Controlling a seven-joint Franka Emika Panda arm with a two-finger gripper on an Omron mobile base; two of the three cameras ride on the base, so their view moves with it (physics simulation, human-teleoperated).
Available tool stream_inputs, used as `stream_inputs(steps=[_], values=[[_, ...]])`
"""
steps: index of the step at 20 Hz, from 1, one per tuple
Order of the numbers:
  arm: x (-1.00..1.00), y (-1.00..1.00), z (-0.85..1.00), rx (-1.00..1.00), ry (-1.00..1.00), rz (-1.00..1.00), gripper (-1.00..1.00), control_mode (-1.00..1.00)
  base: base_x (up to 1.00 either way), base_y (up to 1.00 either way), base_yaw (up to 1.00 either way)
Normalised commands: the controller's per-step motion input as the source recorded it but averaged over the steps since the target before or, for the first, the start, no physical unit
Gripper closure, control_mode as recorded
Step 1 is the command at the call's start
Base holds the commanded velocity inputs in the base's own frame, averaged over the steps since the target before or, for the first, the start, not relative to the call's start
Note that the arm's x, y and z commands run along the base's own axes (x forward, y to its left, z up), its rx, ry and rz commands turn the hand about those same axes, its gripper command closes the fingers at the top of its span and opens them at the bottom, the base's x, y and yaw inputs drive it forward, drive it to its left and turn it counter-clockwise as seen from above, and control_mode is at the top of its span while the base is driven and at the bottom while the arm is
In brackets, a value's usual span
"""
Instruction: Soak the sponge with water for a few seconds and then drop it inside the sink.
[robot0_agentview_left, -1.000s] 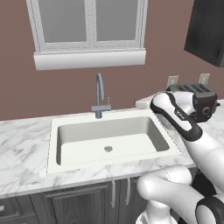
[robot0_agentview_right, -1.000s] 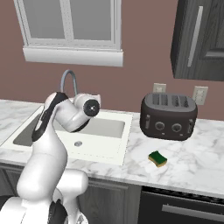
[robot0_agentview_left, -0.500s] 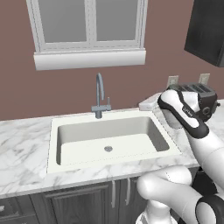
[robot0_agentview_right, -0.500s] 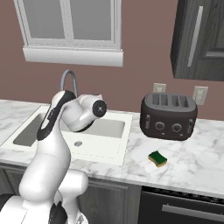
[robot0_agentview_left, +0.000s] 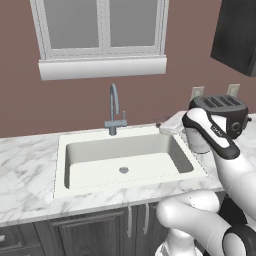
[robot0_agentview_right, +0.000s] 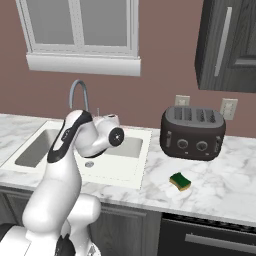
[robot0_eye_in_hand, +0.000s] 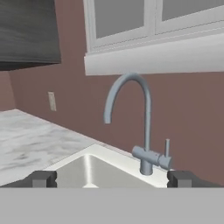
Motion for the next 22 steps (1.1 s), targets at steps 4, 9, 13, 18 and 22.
stream_inputs(steps=[4,9,13,18,22], values=[[0.0,0.0,-0.06,0.01,-0.01,0.0,-1.0,-1.0,0.0,0.0,0.0],[0.0,0.0,0.0,0.0,0.0,0.01,-1.0,-1.0,0.0,0.0,0.0],[0.13,0.0,0.0,0.0,0.0,0.02,-1.0,-1.0,0.0,0.0,0.0],[0.4,0.0,-0.05,0.0,0.0,0.01,-1.0,-1.0,0.0,0.0,0.0],[0.42,0.0,-0.13,0.0,0.0,0.0,-1.0,-1.0,0.0,0.0,0.0]])
